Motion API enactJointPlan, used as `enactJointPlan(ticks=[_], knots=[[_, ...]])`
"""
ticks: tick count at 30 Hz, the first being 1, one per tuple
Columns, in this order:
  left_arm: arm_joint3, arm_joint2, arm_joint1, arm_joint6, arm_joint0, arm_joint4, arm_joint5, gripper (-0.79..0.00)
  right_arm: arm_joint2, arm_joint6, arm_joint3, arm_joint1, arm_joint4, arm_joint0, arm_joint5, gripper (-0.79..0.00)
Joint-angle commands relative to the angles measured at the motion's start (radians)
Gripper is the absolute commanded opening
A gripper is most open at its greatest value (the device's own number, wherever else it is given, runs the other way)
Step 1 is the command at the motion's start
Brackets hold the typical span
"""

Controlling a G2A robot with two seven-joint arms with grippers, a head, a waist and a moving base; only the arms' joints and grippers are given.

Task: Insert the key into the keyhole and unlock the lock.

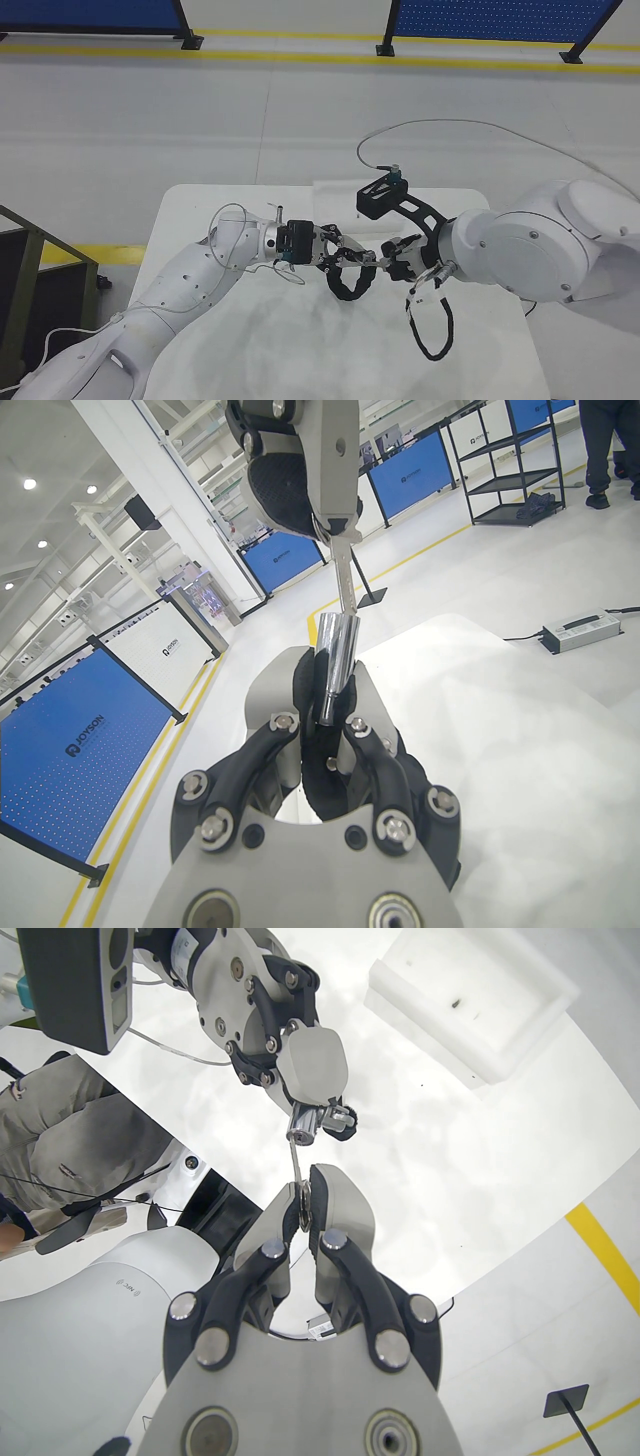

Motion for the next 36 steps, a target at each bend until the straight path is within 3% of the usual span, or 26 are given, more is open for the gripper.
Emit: enactJointPlan(ticks=[1,13,36], knots=[[0.000,0.000,0.000,0.001,0.001,0.000,0.001,-0.785,-0.011,-0.003,0.000,0.000,0.000,0.011,0.003,-0.785],[-0.001,-0.005,-0.001,-0.002,0.005,-0.001,-0.002,-0.785,-0.069,-0.020,0.003,-0.002,0.021,0.069,0.020,-0.785],[-0.005,0.004,-0.002,-0.011,0.000,-0.017,-0.011,-0.785,-0.069,-0.016,0.007,-0.011,-0.013,0.065,0.016,-0.785]])
